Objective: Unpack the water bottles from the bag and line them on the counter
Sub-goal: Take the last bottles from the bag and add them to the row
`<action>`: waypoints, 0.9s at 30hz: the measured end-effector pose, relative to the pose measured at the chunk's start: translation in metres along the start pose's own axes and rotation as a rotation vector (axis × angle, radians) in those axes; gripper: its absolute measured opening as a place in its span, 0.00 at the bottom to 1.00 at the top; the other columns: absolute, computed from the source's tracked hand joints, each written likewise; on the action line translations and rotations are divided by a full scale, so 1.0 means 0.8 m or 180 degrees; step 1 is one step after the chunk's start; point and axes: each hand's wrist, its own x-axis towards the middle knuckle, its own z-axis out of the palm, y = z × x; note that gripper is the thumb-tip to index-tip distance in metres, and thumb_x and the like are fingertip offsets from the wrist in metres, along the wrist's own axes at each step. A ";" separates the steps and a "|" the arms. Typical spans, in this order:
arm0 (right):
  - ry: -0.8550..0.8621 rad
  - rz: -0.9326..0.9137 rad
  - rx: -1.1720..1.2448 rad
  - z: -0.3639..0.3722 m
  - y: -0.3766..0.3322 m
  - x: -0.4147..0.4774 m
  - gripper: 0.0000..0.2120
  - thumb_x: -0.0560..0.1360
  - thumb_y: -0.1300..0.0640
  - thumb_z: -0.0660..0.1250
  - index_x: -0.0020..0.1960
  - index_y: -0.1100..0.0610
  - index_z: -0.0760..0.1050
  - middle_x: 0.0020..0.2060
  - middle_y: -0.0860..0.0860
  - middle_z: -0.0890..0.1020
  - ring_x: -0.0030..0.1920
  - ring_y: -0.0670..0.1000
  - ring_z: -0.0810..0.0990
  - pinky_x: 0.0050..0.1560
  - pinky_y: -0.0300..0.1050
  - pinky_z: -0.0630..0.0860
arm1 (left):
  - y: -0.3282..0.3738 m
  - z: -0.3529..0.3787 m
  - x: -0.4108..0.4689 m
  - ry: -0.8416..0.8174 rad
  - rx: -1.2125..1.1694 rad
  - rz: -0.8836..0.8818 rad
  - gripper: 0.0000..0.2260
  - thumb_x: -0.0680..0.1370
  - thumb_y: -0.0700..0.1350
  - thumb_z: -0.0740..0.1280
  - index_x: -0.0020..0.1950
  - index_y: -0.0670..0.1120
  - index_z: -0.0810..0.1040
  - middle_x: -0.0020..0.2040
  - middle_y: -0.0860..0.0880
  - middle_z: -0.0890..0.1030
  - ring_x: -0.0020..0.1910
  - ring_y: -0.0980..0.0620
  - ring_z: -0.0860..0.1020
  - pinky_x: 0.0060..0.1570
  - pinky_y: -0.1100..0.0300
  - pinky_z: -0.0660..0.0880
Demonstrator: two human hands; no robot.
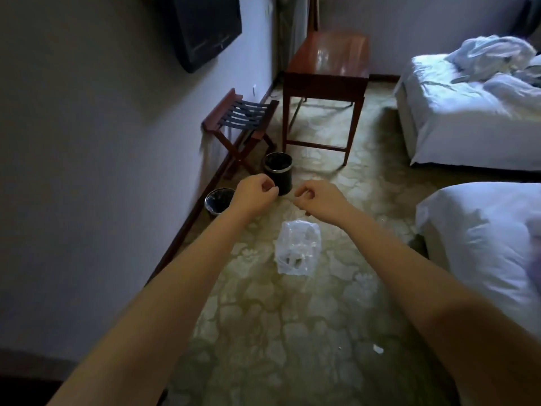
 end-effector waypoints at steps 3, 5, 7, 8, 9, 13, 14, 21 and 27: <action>-0.0154 0.0118 -0.0161 -0.030 0.061 0.054 0.10 0.74 0.52 0.67 0.53 0.54 0.78 0.45 0.50 0.80 0.45 0.51 0.80 0.50 0.46 0.78 | 0.016 0.057 0.063 -0.0146 -0.0025 -0.0077 0.10 0.76 0.47 0.66 0.53 0.44 0.79 0.50 0.46 0.81 0.49 0.49 0.78 0.48 0.55 0.75; -0.0242 0.0204 -0.0225 -0.041 0.101 0.100 0.10 0.74 0.51 0.66 0.53 0.54 0.77 0.47 0.52 0.80 0.46 0.51 0.80 0.50 0.47 0.78 | 0.015 0.094 0.111 -0.0216 -0.0022 -0.0169 0.09 0.76 0.47 0.66 0.53 0.44 0.79 0.50 0.46 0.81 0.49 0.49 0.78 0.48 0.56 0.74; -0.0357 0.0234 -0.0378 -0.050 0.135 0.151 0.11 0.74 0.50 0.67 0.54 0.54 0.77 0.47 0.52 0.80 0.46 0.52 0.80 0.50 0.47 0.78 | 0.006 0.127 0.162 -0.0278 -0.0068 -0.0302 0.09 0.76 0.46 0.66 0.53 0.43 0.79 0.50 0.46 0.81 0.49 0.48 0.78 0.47 0.56 0.74; -0.0423 0.0228 -0.0470 -0.055 0.151 0.178 0.12 0.74 0.50 0.66 0.54 0.54 0.76 0.47 0.51 0.79 0.46 0.52 0.80 0.50 0.47 0.78 | 0.000 0.144 0.188 -0.0311 -0.0094 -0.0382 0.09 0.76 0.46 0.65 0.54 0.43 0.79 0.50 0.46 0.80 0.49 0.49 0.78 0.46 0.57 0.73; -0.0476 0.0244 -0.0514 -0.060 0.167 0.204 0.12 0.74 0.49 0.66 0.55 0.54 0.76 0.46 0.51 0.79 0.47 0.52 0.80 0.49 0.46 0.77 | -0.005 0.159 0.214 -0.0367 -0.0099 -0.0477 0.10 0.77 0.46 0.65 0.54 0.43 0.78 0.51 0.46 0.80 0.48 0.49 0.77 0.45 0.58 0.72; -0.0765 0.0272 -0.0723 -0.081 0.216 0.302 0.14 0.75 0.49 0.66 0.58 0.53 0.75 0.50 0.51 0.80 0.48 0.51 0.80 0.42 0.40 0.74 | -0.007 0.205 0.314 -0.0498 -0.0078 -0.0788 0.10 0.77 0.46 0.65 0.55 0.43 0.77 0.51 0.46 0.79 0.46 0.51 0.75 0.42 0.59 0.69; -0.0862 0.0255 -0.0767 -0.086 0.227 0.325 0.15 0.75 0.49 0.66 0.59 0.53 0.75 0.52 0.51 0.80 0.50 0.51 0.79 0.45 0.40 0.74 | -0.004 0.215 0.335 -0.0525 -0.0106 -0.0846 0.11 0.77 0.46 0.65 0.56 0.43 0.77 0.51 0.47 0.78 0.46 0.51 0.75 0.42 0.59 0.69; -0.1760 -0.0204 -0.1036 -0.095 0.307 0.471 0.16 0.75 0.50 0.67 0.61 0.54 0.75 0.55 0.53 0.80 0.54 0.52 0.78 0.55 0.46 0.76 | -0.017 0.291 0.432 -0.0452 -0.0213 -0.1560 0.11 0.76 0.48 0.66 0.55 0.46 0.77 0.51 0.50 0.78 0.49 0.52 0.76 0.46 0.59 0.71; -0.2348 -0.0676 -0.0973 -0.069 0.365 0.574 0.15 0.74 0.53 0.68 0.60 0.55 0.76 0.54 0.52 0.80 0.55 0.52 0.78 0.52 0.44 0.75 | -0.054 0.356 0.456 0.0253 -0.0451 -0.2541 0.05 0.75 0.47 0.67 0.48 0.48 0.78 0.46 0.48 0.80 0.46 0.48 0.79 0.47 0.52 0.78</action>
